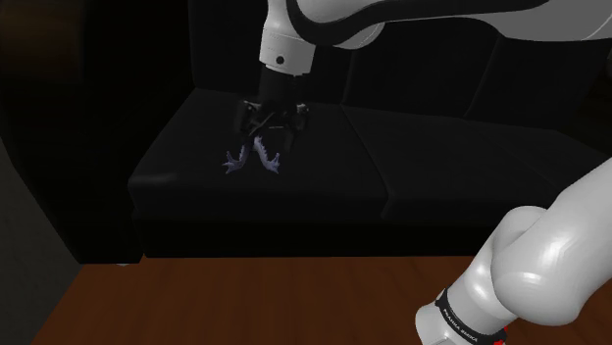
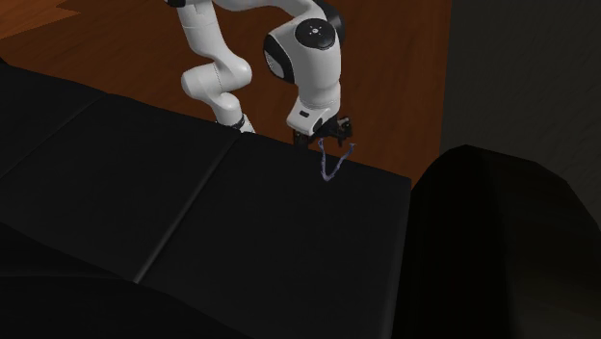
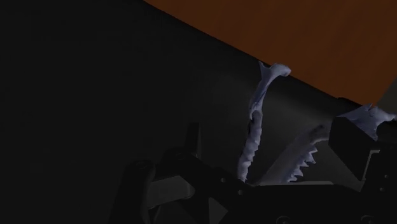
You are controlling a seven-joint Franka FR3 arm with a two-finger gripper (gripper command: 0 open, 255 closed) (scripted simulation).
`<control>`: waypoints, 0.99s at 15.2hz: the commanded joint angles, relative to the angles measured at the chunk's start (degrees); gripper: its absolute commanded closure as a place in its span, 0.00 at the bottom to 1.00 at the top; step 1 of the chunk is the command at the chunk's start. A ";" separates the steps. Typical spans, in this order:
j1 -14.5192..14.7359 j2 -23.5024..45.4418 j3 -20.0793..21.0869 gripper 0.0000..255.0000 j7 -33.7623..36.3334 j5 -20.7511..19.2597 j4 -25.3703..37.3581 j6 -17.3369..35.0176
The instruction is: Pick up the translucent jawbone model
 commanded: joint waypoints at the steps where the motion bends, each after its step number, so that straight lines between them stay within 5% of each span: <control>1: 0.03 0.20 0.06 0.00 -0.16 0.04 -1.27 1.50; 4: 0.06 0.34 0.13 0.00 -0.28 0.08 -2.35 2.70; 5: 0.08 0.35 0.16 1.00 -0.23 0.07 -2.31 2.68; 15: 0.04 0.24 0.09 1.00 -0.21 0.05 -1.67 1.93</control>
